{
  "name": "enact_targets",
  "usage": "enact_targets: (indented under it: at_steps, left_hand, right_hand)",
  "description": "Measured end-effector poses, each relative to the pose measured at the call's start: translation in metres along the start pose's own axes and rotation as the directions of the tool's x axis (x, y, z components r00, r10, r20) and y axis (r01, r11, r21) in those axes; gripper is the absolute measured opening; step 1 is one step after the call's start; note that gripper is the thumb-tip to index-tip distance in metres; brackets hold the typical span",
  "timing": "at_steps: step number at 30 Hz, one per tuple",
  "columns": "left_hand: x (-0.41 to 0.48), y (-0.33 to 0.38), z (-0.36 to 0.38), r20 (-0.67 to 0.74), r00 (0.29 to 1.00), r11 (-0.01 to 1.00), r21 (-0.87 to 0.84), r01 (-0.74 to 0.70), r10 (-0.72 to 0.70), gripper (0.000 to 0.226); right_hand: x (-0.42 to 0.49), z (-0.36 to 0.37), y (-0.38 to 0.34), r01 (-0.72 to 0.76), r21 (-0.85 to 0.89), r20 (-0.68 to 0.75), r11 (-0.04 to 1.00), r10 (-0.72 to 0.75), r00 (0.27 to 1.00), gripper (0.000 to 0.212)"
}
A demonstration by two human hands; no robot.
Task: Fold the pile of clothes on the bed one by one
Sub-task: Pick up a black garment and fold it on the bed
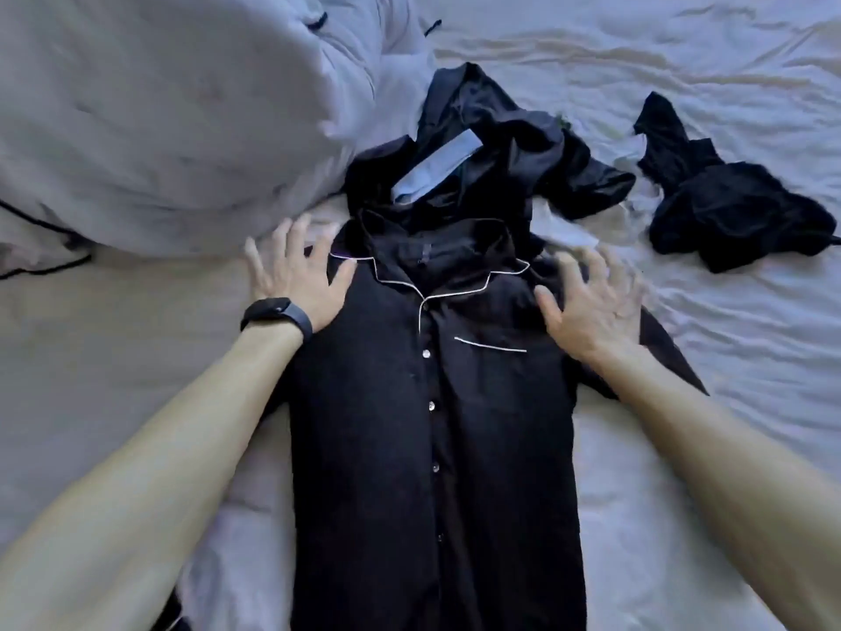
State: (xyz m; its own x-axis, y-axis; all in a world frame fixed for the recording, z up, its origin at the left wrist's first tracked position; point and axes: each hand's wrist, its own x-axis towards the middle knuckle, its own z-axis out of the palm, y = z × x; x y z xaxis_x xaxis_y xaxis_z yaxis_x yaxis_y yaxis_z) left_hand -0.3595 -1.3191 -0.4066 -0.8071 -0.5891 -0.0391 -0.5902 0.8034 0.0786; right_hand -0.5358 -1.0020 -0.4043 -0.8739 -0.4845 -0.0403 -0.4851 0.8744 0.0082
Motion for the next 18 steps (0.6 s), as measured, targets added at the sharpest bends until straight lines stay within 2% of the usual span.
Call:
enact_targets:
  at_steps: [3, 5, 7, 8, 10, 12, 13, 15, 18]
  left_hand:
    - [-0.088, 0.017, 0.051, 0.068, 0.998, 0.992, -0.128, -0.010, 0.018, 0.056]
    - [-0.168, 0.021, 0.072, 0.122, 0.992, 0.978, -0.198, 0.068, -0.044, 0.056]
    - [-0.251, 0.021, 0.086, 0.213, 0.952, 0.931, -0.246, 0.270, -0.220, 0.059]
    - [-0.290, 0.021, 0.090, 0.243, 0.912, 0.881, -0.267, 0.391, -0.331, 0.064]
    - [-0.356, 0.021, 0.091, 0.288, 0.793, 0.716, -0.341, 0.609, -0.538, 0.080]
    - [-0.404, 0.019, 0.090, 0.390, 0.647, 0.558, -0.327, 0.763, -0.655, 0.089]
    - [-0.422, 0.017, 0.092, 0.448, 0.601, 0.528, -0.290, 0.798, -0.662, 0.090]
    - [-0.449, 0.016, 0.089, 0.533, 0.587, 0.527, -0.281, 0.802, -0.609, 0.085]
    - [-0.470, 0.003, 0.096, 0.612, 0.574, 0.442, -0.372, 0.816, -0.544, 0.071]
  right_hand:
    - [-0.096, 0.049, -0.007, 0.012, 0.146, 0.067, 0.989, -0.022, 0.998, 0.055]
    - [-0.176, 0.068, -0.009, -0.115, 0.270, 0.147, 0.956, 0.078, 0.986, 0.055]
    - [-0.255, 0.077, -0.009, -0.328, 0.337, 0.298, 0.883, 0.230, 0.927, 0.058]
    - [-0.291, 0.079, -0.007, -0.425, 0.352, 0.360, 0.834, 0.299, 0.884, 0.062]
    - [-0.351, 0.079, -0.002, -0.591, 0.375, 0.464, 0.714, 0.407, 0.787, 0.071]
    - [-0.394, 0.077, 0.004, -0.697, 0.407, 0.536, 0.590, 0.464, 0.705, 0.072]
    - [-0.409, 0.076, 0.007, -0.731, 0.424, 0.577, 0.534, 0.463, 0.673, 0.069]
    - [-0.430, 0.076, 0.014, -0.776, 0.468, 0.671, 0.423, 0.400, 0.624, 0.058]
    - [-0.449, 0.085, 0.022, -0.797, 0.523, 0.727, 0.303, 0.328, 0.603, 0.041]
